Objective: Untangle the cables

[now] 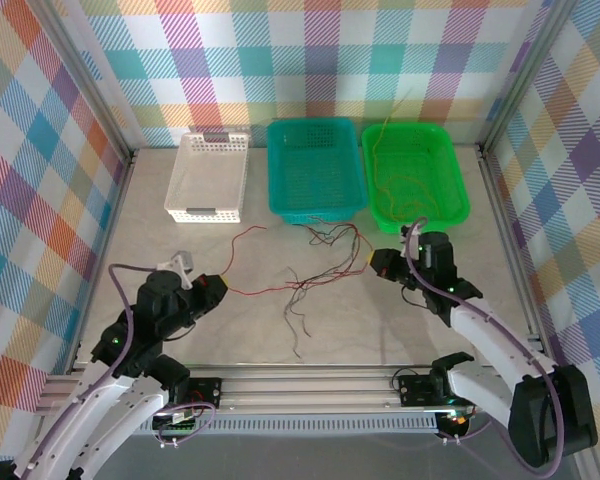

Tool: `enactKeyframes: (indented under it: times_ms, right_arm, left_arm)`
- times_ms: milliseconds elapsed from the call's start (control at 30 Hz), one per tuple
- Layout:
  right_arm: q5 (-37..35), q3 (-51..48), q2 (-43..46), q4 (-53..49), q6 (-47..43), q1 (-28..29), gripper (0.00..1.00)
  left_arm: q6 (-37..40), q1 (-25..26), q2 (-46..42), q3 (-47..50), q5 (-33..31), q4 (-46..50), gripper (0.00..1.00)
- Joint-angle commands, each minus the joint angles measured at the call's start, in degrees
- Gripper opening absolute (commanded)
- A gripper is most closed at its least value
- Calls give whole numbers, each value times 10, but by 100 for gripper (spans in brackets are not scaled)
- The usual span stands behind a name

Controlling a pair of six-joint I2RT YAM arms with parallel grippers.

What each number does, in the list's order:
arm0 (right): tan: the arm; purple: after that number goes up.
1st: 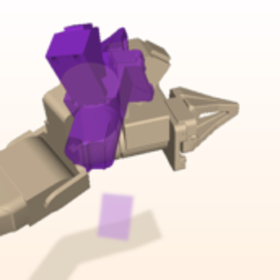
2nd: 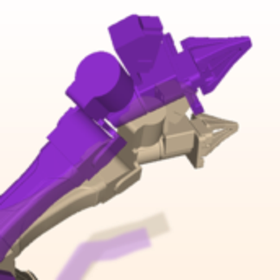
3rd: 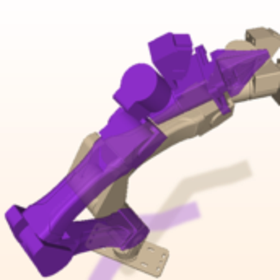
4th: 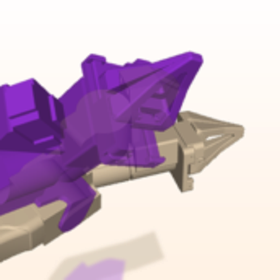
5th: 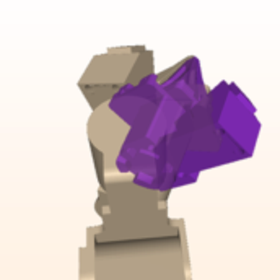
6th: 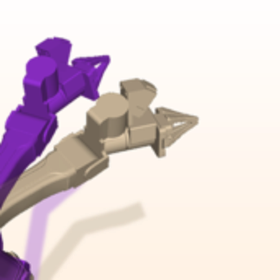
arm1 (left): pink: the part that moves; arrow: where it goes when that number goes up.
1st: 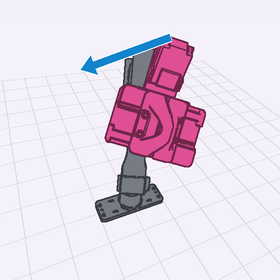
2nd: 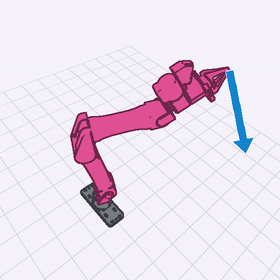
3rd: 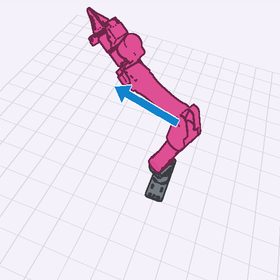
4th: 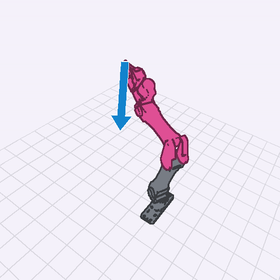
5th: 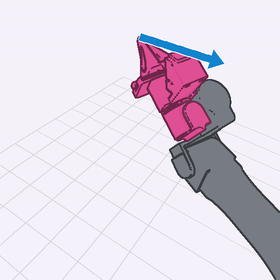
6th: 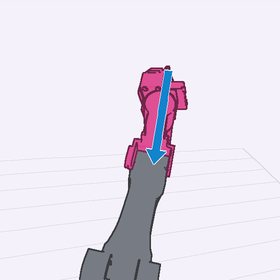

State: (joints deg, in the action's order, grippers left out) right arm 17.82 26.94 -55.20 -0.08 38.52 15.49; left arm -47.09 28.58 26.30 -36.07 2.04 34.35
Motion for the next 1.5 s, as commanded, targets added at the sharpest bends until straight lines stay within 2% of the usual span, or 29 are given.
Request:
enactKeyframes:
  times_ms: [0, 167, 300, 433, 533, 700, 900, 967, 1033, 1167, 1200, 1367, 1467]
  right_arm:
    - [-38, -19, 20, -68, 29, -46, 0]
    - [-38, -48, 39, -82, 46, -105, 0]
    - [-41, -49, 60, -91, 31, -110, 0]
    - [-20, -56, 84, -75, 7, -110, 0]
    - [-44, -58, 102, -96, -4, -110, 0]
    - [-97, -50, 87, -160, -12, -112, 0]
    - [-99, -41, 31, -171, -13, -116, 0]
    - [-92, -28, 4, -176, -19, -116, 0]
    - [-77, -27, -10, -164, -18, -117, 0]
    - [20, -45, 3, -70, -31, -103, 0]
    - [31, -44, 9, -60, -38, -94, 2]
    - [61, -19, 51, -27, -89, -30, 45]
    - [48, -11, 72, 12, -115, 26, 58]
  left_arm:
    - [68, -18, 13, -75, -40, 84, 0]
    - [133, -23, 63, -193, -88, 128, 0]
    - [161, -25, 85, -248, -109, 140, 0]
    - [164, -24, 116, -280, -77, 97, 0]
    - [184, -24, 164, -347, -75, 87, 0]
    - [228, -24, 228, -458, -87, 102, 0]
    - [232, -25, 245, -536, -119, 110, 0]
    - [213, -25, 247, -546, -103, 97, 0]
    - [184, -25, 256, -545, -53, 76, 0]
    - [114, -25, 290, -514, 46, 27, 0]
    - [102, -25, 296, -502, 63, 12, 0]
    - [53, -23, 332, -465, 123, -42, 0]
    - [43, -13, 353, -463, 130, -54, 0]
